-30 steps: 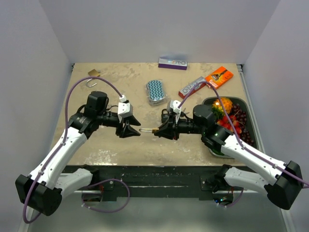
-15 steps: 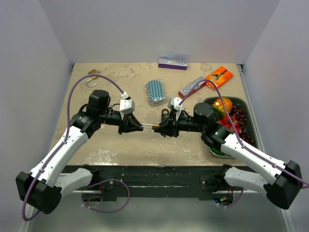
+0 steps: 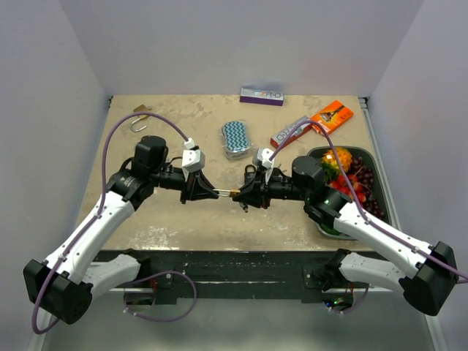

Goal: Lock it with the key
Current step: Lock the lock.

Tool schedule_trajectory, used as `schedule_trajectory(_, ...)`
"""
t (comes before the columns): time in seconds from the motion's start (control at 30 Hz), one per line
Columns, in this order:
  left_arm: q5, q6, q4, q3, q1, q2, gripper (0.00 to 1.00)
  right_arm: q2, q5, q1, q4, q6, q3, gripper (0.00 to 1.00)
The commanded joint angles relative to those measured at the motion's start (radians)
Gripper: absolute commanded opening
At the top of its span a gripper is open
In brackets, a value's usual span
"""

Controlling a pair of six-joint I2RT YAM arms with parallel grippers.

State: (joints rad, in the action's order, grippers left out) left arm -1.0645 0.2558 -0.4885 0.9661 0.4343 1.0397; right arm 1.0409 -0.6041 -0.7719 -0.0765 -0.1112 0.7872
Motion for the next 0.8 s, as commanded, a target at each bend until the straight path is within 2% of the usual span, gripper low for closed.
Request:
schedule_trajectory(0.0, -0.054, -0.039, 0.057, -0.007, 0.011, 0.003, 0.0, 0.001, -0.017, -0.003, -0.068, 0.008, 0.049, 0.0)
schedule_trajectory(0.1, -0.054, -0.082, 0.086, -0.02, 0.021, 0.006, 0.0, 0.016, -0.029, -0.007, -0.092, -0.001, 0.047, 0.0)
schedule_trajectory(0.47, -0.032, -0.335, 0.349, -0.087, 0.102, -0.004, 0.0, 0.073, -0.045, -0.078, -0.164, -0.007, 0.066, 0.0)
schedule_trajectory(0.77, -0.02, -0.339, 0.398, -0.113, 0.162, -0.007, 0.0, 0.111, -0.131, -0.116, -0.201, -0.065, 0.084, 0.0)
